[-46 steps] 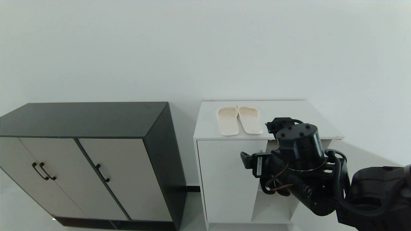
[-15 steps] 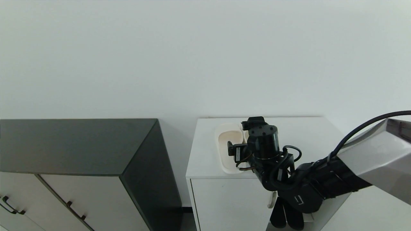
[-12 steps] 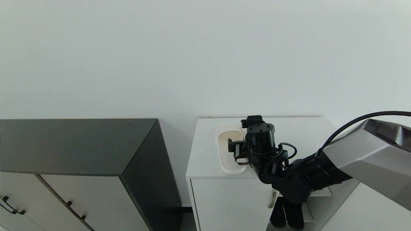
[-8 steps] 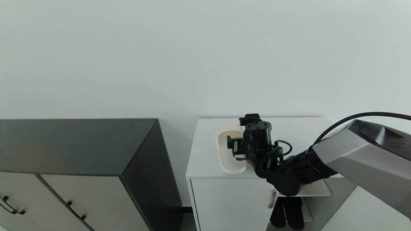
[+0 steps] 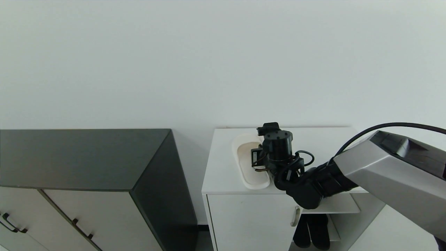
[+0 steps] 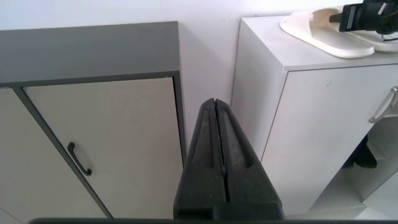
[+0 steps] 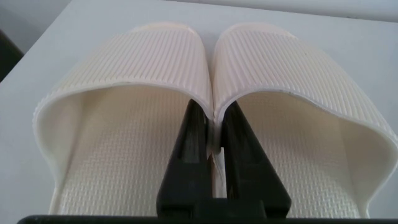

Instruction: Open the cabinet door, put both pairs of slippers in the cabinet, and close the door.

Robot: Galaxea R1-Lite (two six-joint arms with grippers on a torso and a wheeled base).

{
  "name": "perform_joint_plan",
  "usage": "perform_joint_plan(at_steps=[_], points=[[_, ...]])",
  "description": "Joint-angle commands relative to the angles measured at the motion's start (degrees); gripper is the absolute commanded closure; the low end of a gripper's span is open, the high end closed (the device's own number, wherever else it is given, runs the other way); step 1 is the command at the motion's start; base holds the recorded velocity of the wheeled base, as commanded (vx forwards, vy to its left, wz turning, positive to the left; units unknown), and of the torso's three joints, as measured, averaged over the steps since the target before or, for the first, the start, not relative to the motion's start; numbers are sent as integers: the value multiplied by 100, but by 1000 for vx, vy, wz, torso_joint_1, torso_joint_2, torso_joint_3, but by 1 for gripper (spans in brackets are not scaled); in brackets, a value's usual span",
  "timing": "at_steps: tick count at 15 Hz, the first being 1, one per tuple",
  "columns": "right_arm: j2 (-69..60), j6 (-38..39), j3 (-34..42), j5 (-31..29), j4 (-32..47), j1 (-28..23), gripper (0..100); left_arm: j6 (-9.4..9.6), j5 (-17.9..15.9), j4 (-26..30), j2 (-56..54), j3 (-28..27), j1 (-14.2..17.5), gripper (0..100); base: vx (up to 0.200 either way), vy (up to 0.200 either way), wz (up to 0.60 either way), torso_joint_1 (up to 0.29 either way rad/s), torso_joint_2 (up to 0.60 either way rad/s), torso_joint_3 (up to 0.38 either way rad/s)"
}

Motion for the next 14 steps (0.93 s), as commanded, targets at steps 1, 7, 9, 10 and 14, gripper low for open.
perform_joint_plan(at_steps=[1,7,9,10,14], points=[[-402,-120,238,-7,-20,16,100,-1,1,-1,-1,0,1,100,0,0,0,0,0,0],[-2098,-155,2136,168,-20,543,100,-1,1,-1,-1,0,1,100,0,0,0,0,0,0],[-2731,-128,2962,423,-29,710,100,-1,1,-1,-1,0,1,100,0,0,0,0,0,0],[-3003,-85,3235,520,-29,746,100,-1,1,-1,-1,0,1,100,0,0,0,0,0,0],[-3144,-49,3358,582,-11,746,100,-1,1,-1,-1,0,1,100,0,0,0,0,0,0]])
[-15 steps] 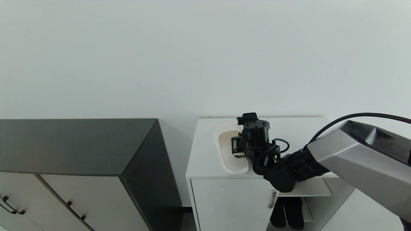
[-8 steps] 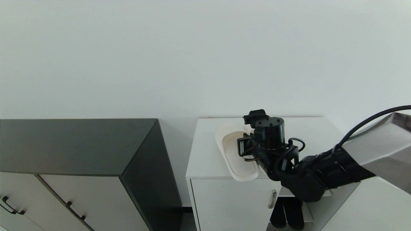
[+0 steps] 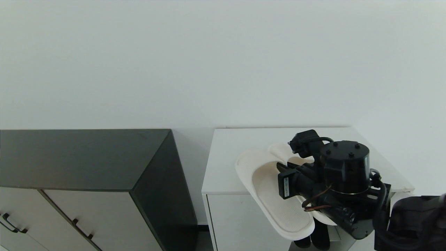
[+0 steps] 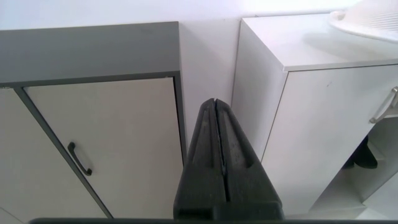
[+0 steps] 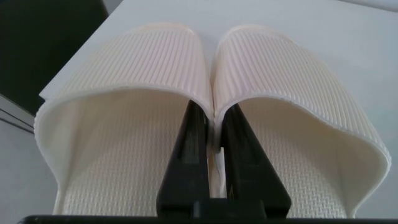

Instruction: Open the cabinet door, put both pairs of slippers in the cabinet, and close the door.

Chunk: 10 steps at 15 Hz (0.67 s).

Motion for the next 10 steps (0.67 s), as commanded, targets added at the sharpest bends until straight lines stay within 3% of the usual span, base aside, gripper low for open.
perform_joint_plan(at_steps=[1,10], points=[[-208,4,81,7,-7,15,100,-10,1,-1,-1,0,1,100,0,0,0,0,0,0],[-103,4,99,7,-24,15,100,-1,1,-1,-1,0,1,100,0,0,0,0,0,0]])
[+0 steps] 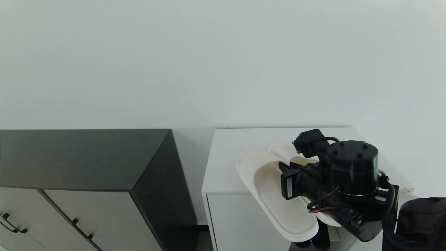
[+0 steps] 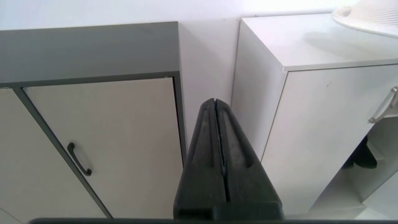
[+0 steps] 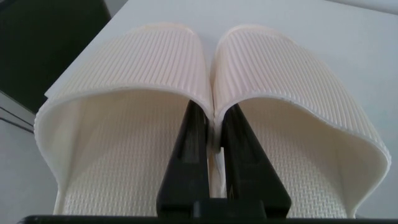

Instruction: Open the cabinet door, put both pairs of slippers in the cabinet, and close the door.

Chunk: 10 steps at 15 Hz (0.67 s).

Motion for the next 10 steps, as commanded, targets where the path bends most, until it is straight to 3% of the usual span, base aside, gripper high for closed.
perform_joint_plan(at_steps=[1,9,10], points=[[42,6,-1,-1,-7,2,100,-1,1,-1,-1,0,1,100,-200,0,0,2,2,-7],[42,-3,8,-10,-7,2,100,-1,1,-1,-1,0,1,100,-200,0,0,3,4,3],[42,-3,8,-10,-16,2,100,-1,1,-1,-1,0,1,100,0,0,0,0,0,0]])
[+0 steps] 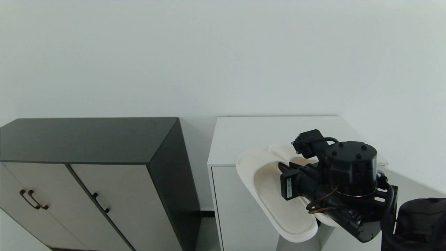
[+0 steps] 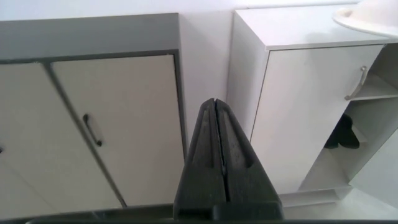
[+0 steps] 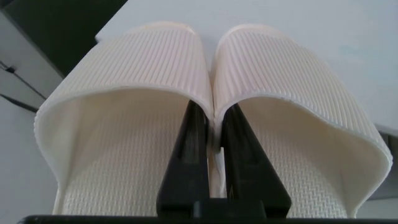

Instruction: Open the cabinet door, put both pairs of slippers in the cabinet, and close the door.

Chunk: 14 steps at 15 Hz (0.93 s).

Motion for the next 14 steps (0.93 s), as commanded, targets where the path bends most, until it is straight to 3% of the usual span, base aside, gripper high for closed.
perform_joint_plan(at_steps=[1,14], points=[[22,-5,-1,-1,-2,1,100,-1,-2,-2,-1,0,1,100,0,0,0,0,0,0],[22,-5,34,-10,-2,1,100,-1,7,-2,-1,0,1,100,0,0,0,0,0,0]])
